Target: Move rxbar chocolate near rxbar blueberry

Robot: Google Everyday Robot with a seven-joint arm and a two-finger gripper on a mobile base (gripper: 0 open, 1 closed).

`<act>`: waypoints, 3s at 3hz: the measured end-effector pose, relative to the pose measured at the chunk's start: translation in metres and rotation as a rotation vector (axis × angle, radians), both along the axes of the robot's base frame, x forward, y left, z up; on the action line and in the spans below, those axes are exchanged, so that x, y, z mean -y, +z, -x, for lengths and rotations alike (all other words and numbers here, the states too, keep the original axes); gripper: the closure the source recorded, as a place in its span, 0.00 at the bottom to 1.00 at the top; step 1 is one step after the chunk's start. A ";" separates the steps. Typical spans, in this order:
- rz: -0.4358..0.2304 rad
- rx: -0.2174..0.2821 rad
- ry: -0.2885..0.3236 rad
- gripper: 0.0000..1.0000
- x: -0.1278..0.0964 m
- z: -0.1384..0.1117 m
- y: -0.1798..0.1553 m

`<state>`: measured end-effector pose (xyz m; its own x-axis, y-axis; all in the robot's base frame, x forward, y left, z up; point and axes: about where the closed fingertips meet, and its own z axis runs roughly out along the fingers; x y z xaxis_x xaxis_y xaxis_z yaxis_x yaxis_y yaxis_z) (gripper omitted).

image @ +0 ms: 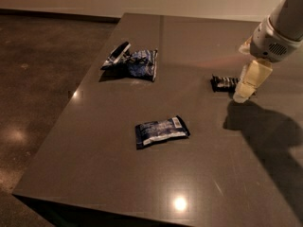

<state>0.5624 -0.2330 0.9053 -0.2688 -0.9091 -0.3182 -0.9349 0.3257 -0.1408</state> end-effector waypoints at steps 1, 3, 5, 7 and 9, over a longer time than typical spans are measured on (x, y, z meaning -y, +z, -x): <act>-0.028 -0.028 0.000 0.00 0.005 -0.019 -0.019; -0.037 -0.077 0.006 0.00 0.015 -0.044 -0.055; -0.032 -0.117 0.015 0.16 0.022 -0.056 -0.073; -0.040 -0.129 0.020 0.62 0.024 -0.055 -0.070; -0.049 -0.119 0.060 1.00 0.014 -0.034 -0.056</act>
Offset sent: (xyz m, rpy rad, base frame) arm 0.0464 -0.0186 -0.0626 0.0454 0.0964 0.0072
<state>0.5961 -0.2467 0.8495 -0.2530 -0.9087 -0.3319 -0.9620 0.2726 -0.0129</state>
